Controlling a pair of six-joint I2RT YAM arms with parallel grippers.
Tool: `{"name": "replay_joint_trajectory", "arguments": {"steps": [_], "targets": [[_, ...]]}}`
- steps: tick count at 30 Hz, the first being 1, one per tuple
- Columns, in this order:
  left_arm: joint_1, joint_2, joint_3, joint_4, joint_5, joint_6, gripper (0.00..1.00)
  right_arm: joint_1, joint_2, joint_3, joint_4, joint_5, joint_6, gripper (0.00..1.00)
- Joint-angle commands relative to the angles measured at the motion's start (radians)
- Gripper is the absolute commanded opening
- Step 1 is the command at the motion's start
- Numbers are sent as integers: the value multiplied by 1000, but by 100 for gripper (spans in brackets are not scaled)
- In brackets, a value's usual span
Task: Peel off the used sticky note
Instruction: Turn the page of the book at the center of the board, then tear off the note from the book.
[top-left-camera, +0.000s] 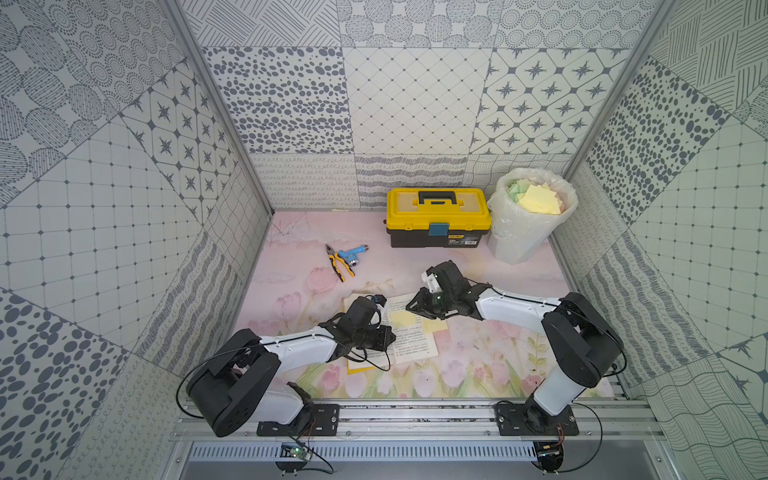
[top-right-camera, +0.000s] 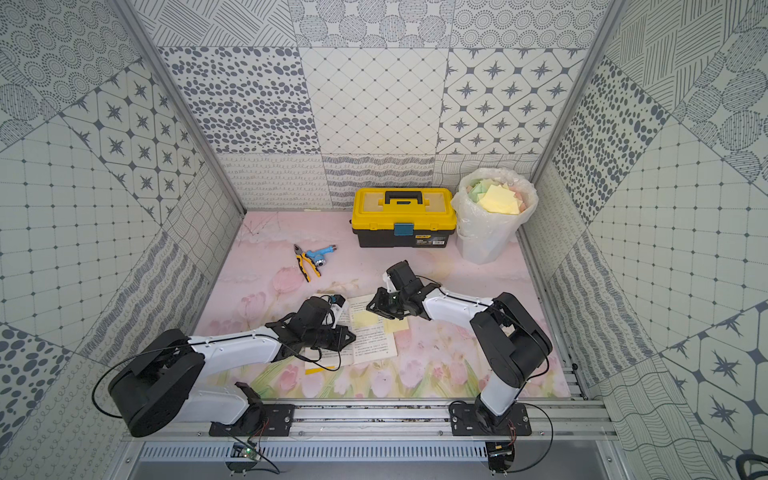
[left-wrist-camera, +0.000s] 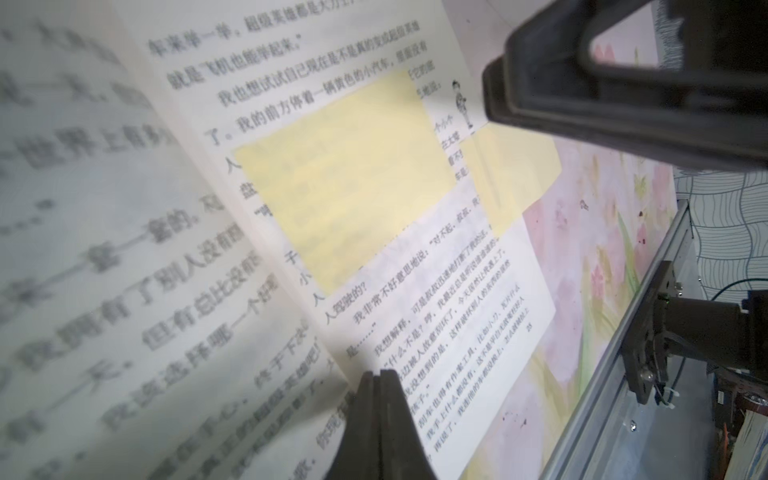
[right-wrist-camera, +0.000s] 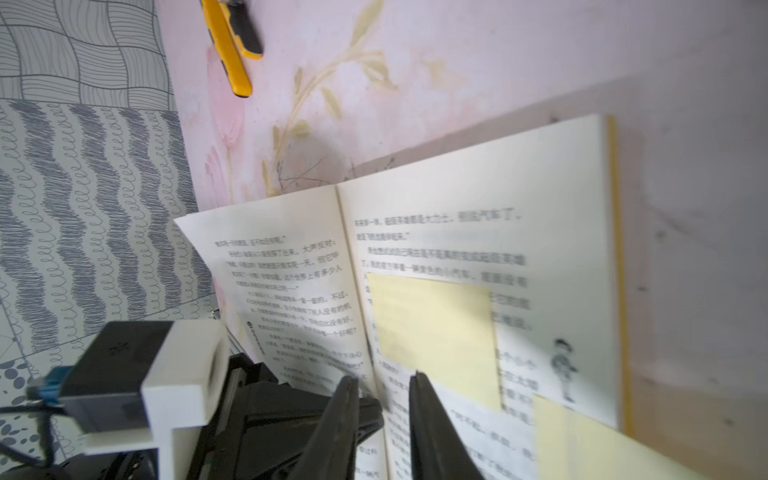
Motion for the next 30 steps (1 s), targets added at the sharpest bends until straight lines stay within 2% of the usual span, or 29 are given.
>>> {"name": "replay_joint_trajectory", "arguments": {"steps": [1, 11, 16, 24, 30], "targets": [[-8, -20, 17, -168, -158, 34, 1, -2, -16, -35, -28, 28, -27, 32], [-38, -79, 67, -315, -276, -20, 4, -1, 28, -28, -35, 2, -38, 45], [-41, -113, 71, -350, -306, -40, 6, -1, 71, -12, -14, -33, -36, 48], [-41, -126, 70, -361, -314, -48, 7, 1, 121, 2, 50, -95, -16, 48], [-41, -104, 71, -345, -301, -35, 7, 5, 132, 11, 66, -109, -10, 41]]}}
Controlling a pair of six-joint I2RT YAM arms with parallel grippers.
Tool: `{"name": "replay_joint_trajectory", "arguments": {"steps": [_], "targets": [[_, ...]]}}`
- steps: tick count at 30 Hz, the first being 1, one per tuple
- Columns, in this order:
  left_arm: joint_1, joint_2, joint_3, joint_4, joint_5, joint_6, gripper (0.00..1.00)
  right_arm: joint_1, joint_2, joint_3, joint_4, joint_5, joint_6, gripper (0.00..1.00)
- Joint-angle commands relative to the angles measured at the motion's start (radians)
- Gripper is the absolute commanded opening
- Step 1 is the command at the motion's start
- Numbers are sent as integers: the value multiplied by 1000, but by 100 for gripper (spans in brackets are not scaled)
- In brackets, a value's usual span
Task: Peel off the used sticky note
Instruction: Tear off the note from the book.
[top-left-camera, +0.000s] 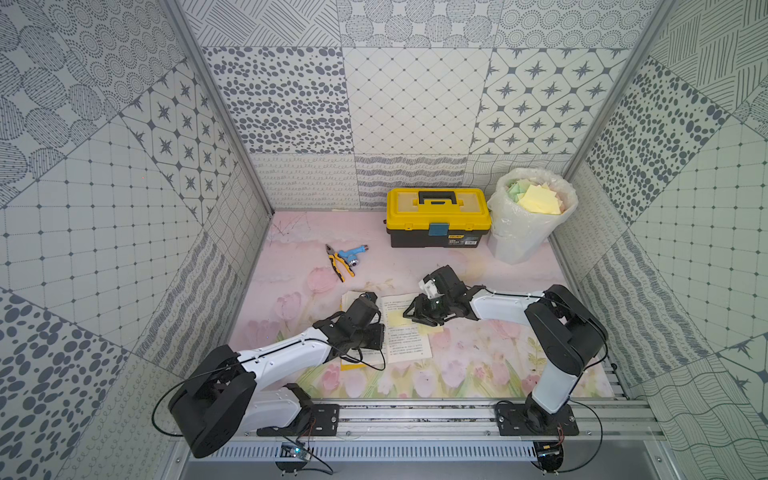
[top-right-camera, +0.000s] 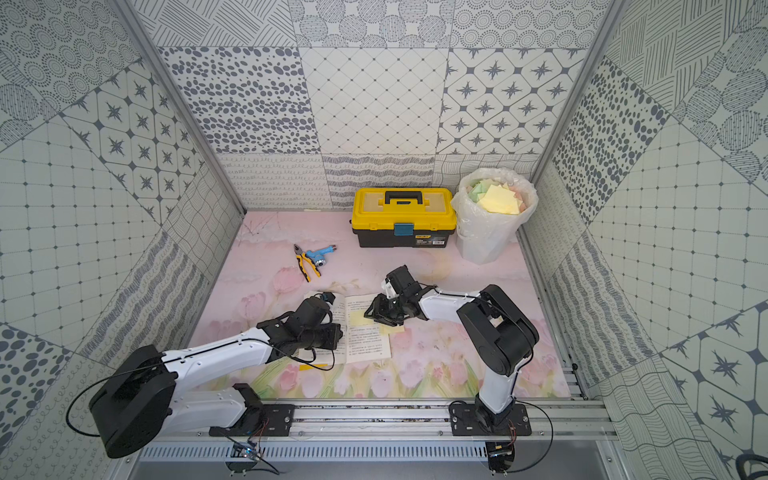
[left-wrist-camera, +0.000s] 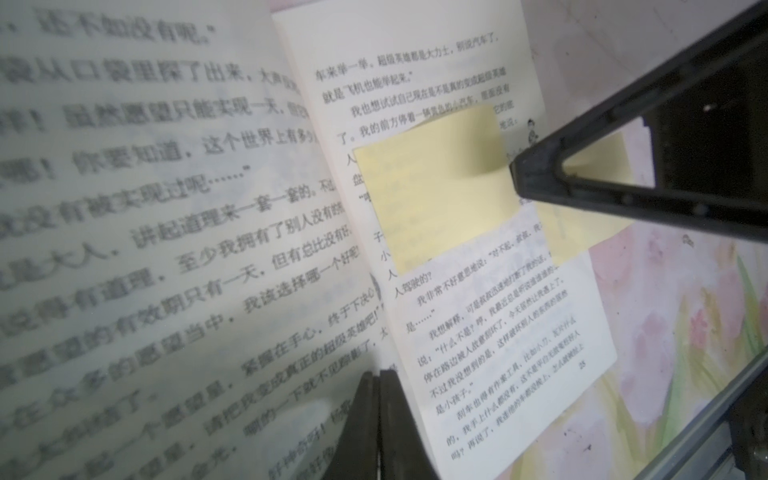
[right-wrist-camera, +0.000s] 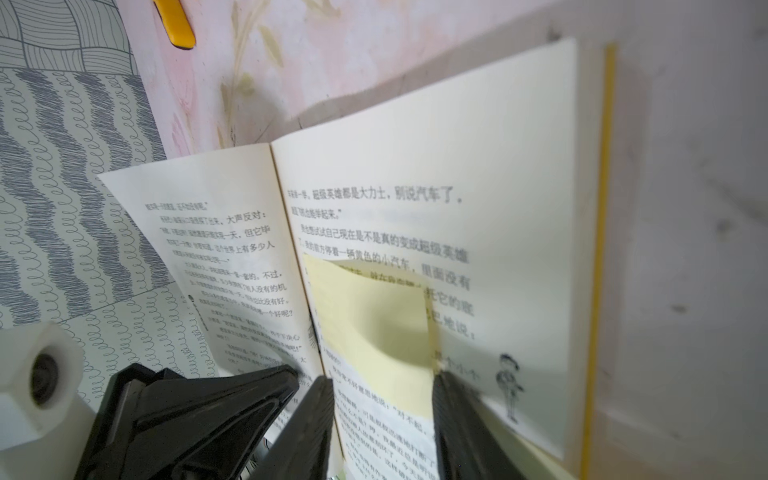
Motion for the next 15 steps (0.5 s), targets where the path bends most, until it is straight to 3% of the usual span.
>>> {"name": "replay_joint_trajectory", "arguments": {"steps": [1, 15], "targets": [[-2, 15, 6, -73, -39, 8, 7, 9, 32, 12, 15, -8, 7, 40], [-4, 25, 4, -52, -13, 32, 7, 11, 35, 19, 61, -37, 32, 15]]}}
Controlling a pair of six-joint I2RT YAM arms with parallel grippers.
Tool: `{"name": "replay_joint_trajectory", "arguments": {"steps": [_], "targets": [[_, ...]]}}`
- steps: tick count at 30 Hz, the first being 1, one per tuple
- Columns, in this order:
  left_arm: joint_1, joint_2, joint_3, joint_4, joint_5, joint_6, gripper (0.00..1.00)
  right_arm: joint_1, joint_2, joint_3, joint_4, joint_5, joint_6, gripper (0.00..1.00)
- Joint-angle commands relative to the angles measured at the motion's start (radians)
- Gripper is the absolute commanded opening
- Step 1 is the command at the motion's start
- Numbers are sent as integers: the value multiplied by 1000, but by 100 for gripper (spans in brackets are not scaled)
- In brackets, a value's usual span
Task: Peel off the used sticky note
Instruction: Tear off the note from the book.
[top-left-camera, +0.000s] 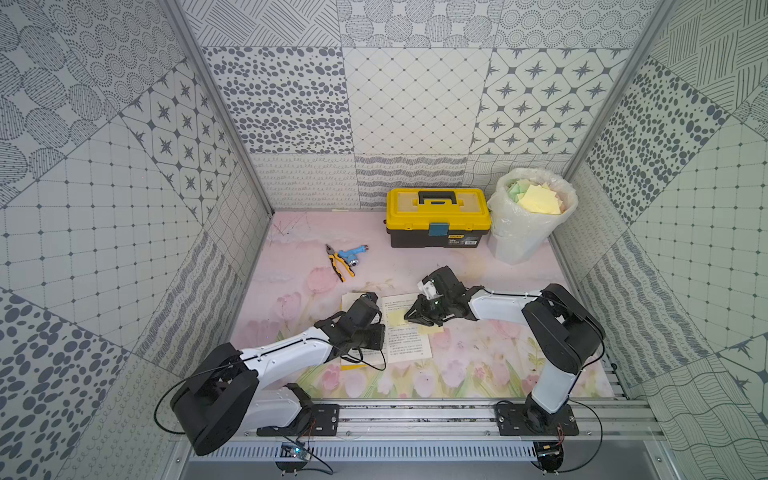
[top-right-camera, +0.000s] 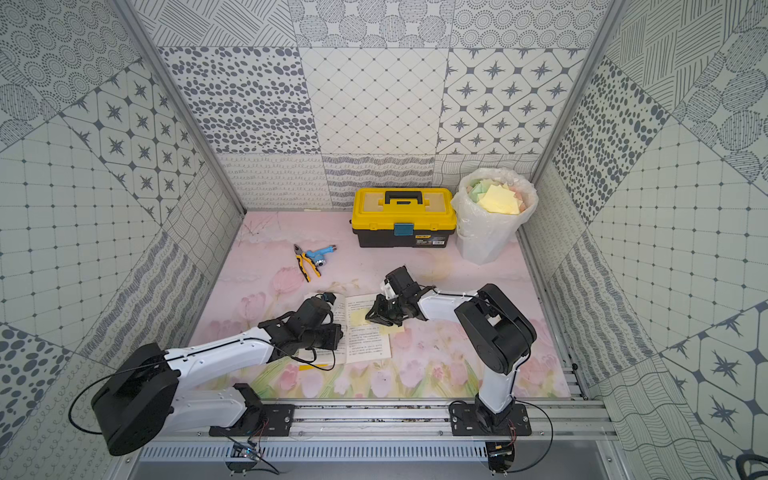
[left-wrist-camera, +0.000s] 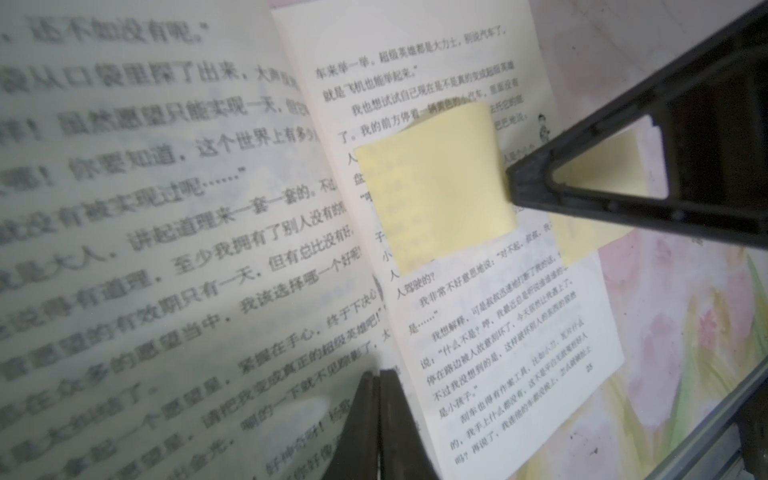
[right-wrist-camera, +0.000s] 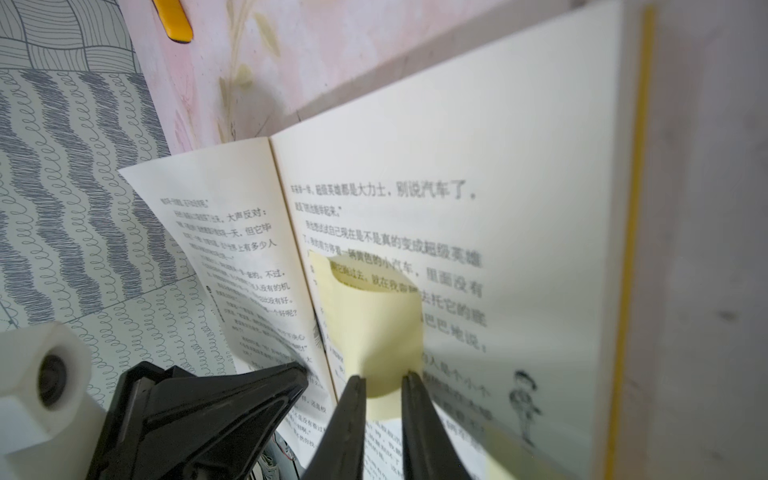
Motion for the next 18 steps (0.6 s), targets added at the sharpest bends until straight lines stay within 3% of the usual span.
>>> {"name": "replay_joint_trajectory", "arguments": {"steps": [1, 6, 7, 10, 12, 18], "targets": [[-1, 13, 5, -59, -11, 28, 7, 8, 20, 21, 39, -14, 4, 12], [0, 17, 7, -57, -9, 29, 7, 16, 29, 35, 35, -15, 3, 5], [0, 18, 7, -57, -8, 29, 7, 17, 32, 38, 28, -14, 1, 9], [0, 15, 6, -59, -9, 29, 7, 22, 19, 56, -43, 31, -28, 37], [-1, 13, 5, -61, -9, 29, 7, 23, 0, 62, -95, 76, -57, 47], [0, 15, 5, -59, -10, 31, 7, 18, -31, 68, -167, 136, -102, 55]]}}
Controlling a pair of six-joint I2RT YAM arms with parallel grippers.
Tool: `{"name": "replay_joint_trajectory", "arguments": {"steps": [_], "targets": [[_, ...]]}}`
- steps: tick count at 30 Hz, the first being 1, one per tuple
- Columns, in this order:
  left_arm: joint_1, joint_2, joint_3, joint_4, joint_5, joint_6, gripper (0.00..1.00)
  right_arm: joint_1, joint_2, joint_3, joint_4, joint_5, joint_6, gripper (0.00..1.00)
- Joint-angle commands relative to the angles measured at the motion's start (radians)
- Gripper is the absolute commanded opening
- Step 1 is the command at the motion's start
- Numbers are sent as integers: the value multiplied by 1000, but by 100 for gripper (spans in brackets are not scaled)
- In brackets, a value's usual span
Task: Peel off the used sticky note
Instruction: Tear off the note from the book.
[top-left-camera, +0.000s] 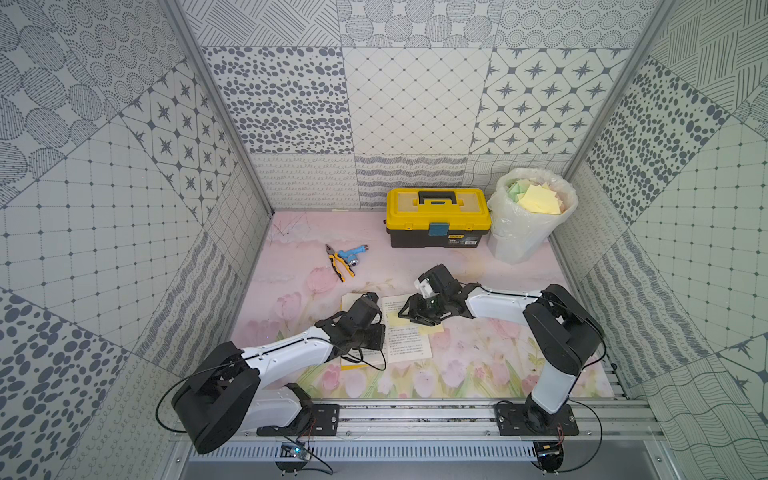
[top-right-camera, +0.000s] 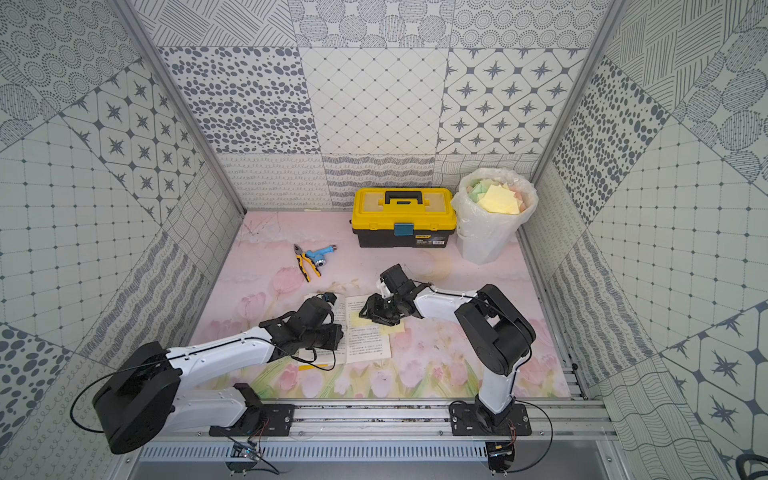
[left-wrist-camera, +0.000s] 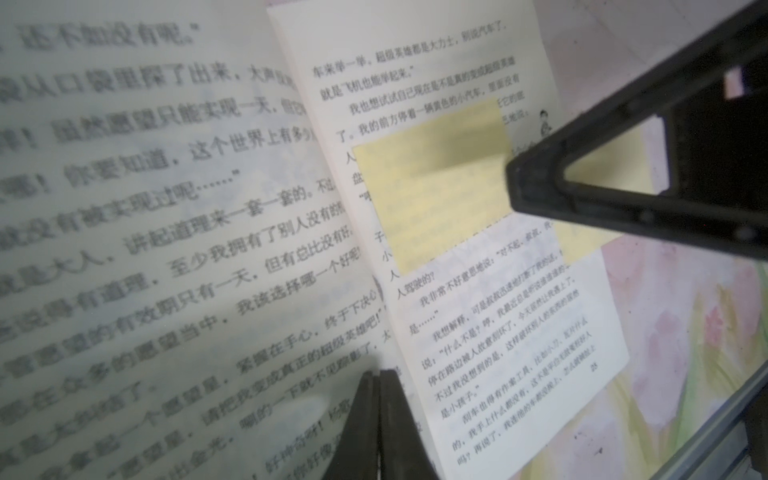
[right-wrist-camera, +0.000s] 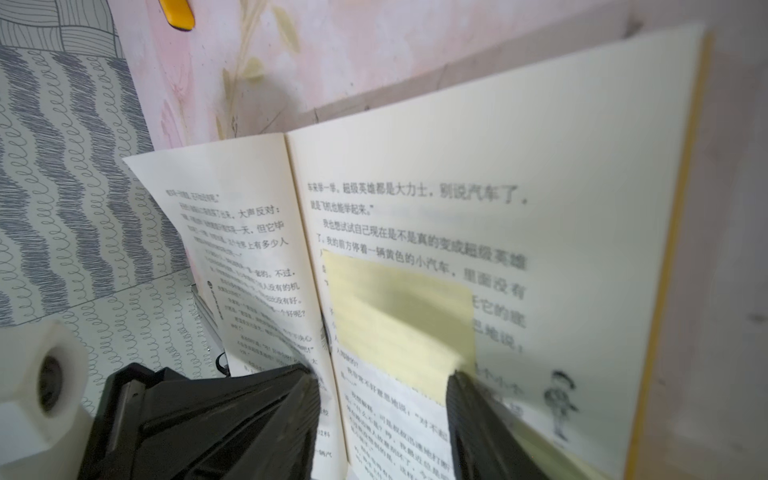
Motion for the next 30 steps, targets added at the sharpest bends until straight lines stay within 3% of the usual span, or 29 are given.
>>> {"name": "replay_joint_trajectory", "arguments": {"steps": [1, 13, 24, 30], "targets": [[0, 6, 6, -59, -11, 20, 7, -4, -23, 11, -70, 68, -44, 56], [0, 10, 5, -58, -16, 19, 7, -5, -1, 52, -112, 96, -73, 61], [1, 11, 8, -59, -17, 23, 6, 28, 66, 67, 5, -33, -9, 58], [1, 8, 10, -61, -17, 26, 6, 40, 84, 77, 22, -44, 7, 53]]}}
